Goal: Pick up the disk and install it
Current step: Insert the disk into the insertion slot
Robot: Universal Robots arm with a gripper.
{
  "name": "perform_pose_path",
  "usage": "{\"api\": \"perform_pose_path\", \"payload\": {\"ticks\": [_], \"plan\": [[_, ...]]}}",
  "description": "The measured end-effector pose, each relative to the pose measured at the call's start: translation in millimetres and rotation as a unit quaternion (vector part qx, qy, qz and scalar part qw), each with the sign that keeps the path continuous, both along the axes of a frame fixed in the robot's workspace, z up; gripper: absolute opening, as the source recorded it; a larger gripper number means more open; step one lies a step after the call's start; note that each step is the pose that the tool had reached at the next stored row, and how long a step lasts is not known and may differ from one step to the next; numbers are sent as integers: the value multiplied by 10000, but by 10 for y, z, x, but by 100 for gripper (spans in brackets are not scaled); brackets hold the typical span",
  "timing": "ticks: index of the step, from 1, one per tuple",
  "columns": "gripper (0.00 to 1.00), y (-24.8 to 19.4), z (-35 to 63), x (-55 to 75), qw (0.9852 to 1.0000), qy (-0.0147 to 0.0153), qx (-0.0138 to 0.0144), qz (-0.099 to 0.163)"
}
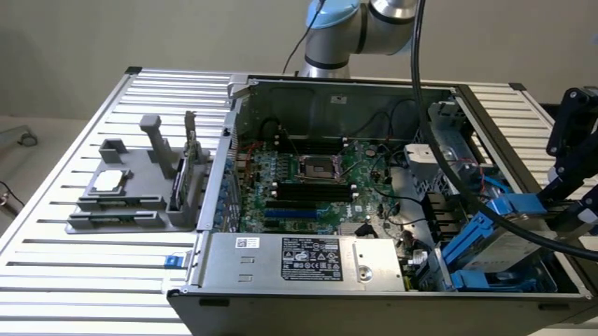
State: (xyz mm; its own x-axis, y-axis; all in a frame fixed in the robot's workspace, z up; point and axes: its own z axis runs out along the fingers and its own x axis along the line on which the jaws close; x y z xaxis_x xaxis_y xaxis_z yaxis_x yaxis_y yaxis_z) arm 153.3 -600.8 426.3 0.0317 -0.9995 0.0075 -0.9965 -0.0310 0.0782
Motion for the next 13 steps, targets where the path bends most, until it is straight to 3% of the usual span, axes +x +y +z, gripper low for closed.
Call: {"api": "perform_pose_path", "payload": {"ticks": [2,4,10,11,13], "plan": [[30,0,4,0,10000,0,21,0],[30,0,5,1,10000,-2,70,1],[30,-10,4,0,9995,-28,320,0],[30,-15,3,0,9994,-30,342,0],[30,-25,1,0,9994,-33,354,0]]}}
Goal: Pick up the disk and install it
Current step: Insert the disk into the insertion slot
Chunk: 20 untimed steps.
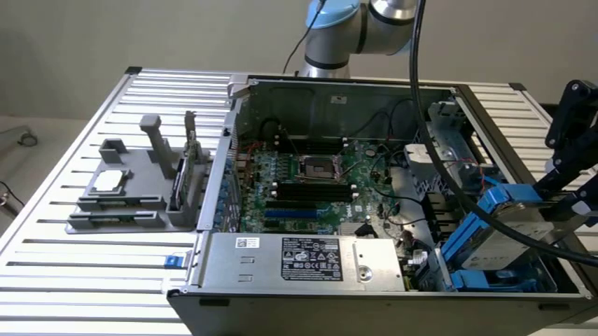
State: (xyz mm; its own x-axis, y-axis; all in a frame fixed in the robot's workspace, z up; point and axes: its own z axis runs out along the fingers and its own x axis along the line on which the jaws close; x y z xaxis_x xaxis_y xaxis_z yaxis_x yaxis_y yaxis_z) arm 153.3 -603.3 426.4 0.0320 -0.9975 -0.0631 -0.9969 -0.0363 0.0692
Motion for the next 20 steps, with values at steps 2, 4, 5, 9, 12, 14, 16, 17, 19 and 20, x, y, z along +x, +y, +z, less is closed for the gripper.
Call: {"api": "perform_pose_path", "payload": {"ticks": [2,4,5,9,12,14,16,17,19,20], "plan": [[30,-12,-1,0,10000,-1,1,0],[30,-22,-3,0,10000,-5,2,0],[30,-26,-3,0,10000,-6,1,0],[32,-36,-2,0,10000,-13,-1,0],[38,-43,-4,-1,10000,-17,1,0],[51,-50,-5,-1,10000,-20,1,0],[51,-55,-4,-1,10000,-21,0,0],[51,-57,-4,-2,10000,-21,0,0],[51,-58,-5,-2,10000,-22,1,0],[51,-59,-5,-2,10000,-22,1,0]]}}
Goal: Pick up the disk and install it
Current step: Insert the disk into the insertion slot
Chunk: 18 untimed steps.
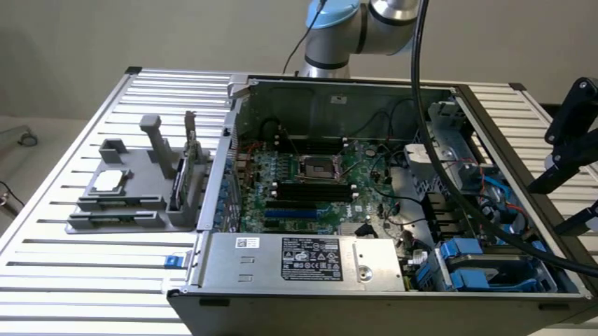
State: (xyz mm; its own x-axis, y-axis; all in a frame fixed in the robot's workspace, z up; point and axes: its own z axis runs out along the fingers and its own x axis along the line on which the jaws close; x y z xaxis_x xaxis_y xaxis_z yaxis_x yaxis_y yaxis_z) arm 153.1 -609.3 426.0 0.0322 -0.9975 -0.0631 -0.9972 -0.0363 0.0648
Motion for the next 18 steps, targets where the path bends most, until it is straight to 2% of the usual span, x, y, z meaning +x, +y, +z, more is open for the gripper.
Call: {"api": "perform_pose_path", "payload": {"ticks": [1,2,3,5,6,8,9,10,18], "plan": [[49,0,0,-1,10000,0,0,0],[42,-1,0,-2,10000,-1,0,0],[42,-1,0,-2,10000,-2,0,0],[29,-3,-1,-7,10000,-5,-1,0],[29,-4,-5,-12,10000,-9,0,-1],[18,-7,-23,-24,10000,-26,0,0],[18,-8,-39,-33,10000,-35,0,-1],[12,-9,-57,-41,10000,-41,-1,0],[11,-26,-203,-72,10000,-52,1,0]]}}
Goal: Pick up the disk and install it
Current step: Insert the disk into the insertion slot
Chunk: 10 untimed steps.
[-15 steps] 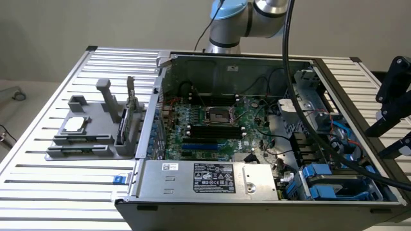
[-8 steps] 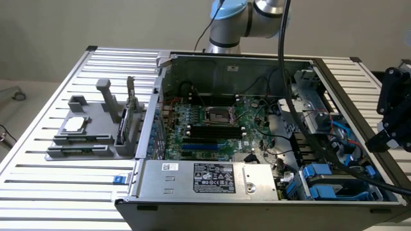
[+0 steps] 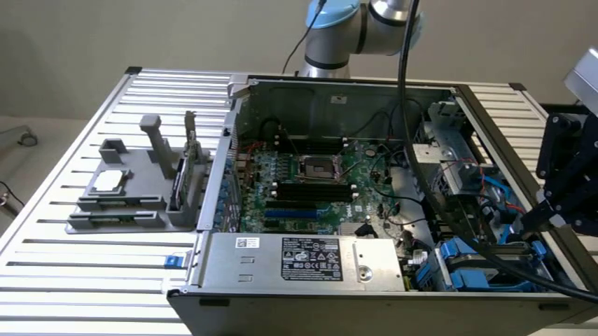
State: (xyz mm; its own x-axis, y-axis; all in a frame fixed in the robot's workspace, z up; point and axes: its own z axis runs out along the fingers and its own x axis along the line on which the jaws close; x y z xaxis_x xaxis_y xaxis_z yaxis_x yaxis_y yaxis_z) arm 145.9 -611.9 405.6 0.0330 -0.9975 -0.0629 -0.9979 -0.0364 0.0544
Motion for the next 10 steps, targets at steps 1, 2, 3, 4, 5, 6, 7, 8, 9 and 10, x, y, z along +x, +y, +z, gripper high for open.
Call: {"api": "perform_pose_path", "payload": {"ticks": [1,2,3,4,5,6,7,8,9,10], "plan": [[11,-2,-17,-1,10000,-1,-1,0],[11,-3,-36,-2,10000,-1,0,0],[11,-4,-54,-3,10000,-2,-1,1],[11,-6,-72,-4,10000,-2,-1,1],[11,-7,-91,-5,10000,-3,0,2],[11,-8,-108,-5,10000,-3,0,2],[11,-10,-126,-6,10000,-4,-1,3],[11,-11,-146,-6,10000,-5,0,3],[11,-12,-164,-7,10000,-6,0,3],[11,-13,-182,-7,10000,-7,-1,3]]}}
